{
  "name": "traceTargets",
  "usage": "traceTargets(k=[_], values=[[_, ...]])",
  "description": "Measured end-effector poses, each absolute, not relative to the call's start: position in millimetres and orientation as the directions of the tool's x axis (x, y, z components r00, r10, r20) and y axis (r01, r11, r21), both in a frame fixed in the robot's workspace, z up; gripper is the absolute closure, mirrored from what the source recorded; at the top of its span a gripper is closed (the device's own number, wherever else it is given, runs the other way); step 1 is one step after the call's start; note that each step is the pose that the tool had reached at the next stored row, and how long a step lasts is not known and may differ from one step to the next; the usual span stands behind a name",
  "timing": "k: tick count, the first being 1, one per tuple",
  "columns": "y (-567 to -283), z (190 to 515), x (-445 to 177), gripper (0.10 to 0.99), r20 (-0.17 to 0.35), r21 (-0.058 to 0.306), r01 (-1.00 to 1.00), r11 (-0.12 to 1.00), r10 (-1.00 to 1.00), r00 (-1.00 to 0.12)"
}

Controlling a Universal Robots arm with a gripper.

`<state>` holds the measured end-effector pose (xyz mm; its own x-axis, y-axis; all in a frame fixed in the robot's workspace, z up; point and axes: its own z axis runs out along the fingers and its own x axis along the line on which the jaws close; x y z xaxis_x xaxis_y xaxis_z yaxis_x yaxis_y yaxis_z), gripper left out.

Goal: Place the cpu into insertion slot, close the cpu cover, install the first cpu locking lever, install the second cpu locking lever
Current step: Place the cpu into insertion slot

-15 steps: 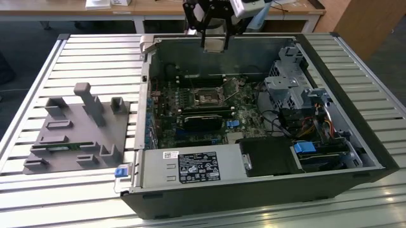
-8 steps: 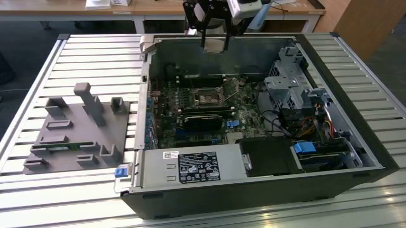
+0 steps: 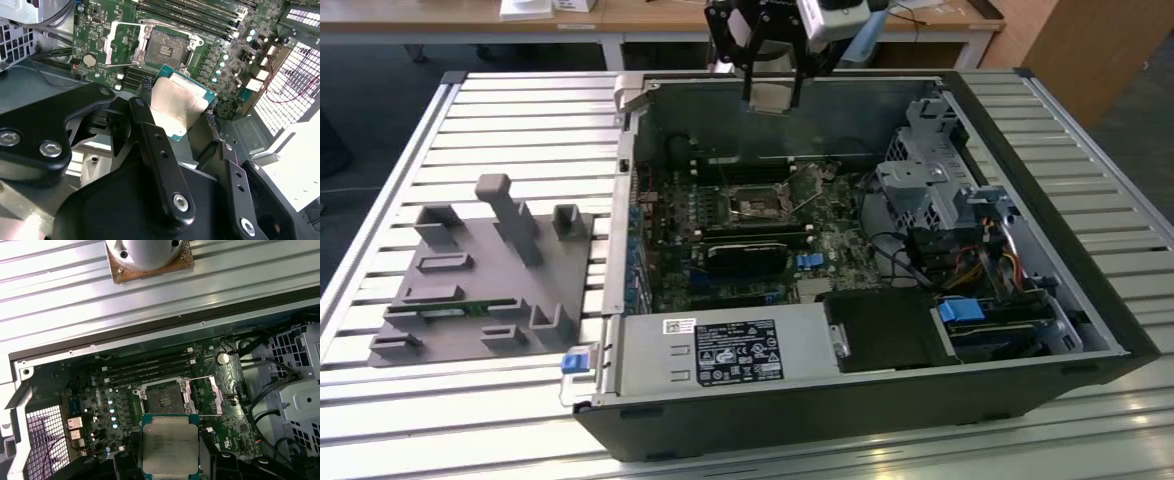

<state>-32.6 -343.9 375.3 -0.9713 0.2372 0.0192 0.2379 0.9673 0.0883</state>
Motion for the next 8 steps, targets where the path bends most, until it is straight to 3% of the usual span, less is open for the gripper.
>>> traceTargets(k=[8], values=[[-343.9, 375.0, -32.6, 0.549, 0.019, 0.088, 0.250, 0.964, 0.249, -0.968]])
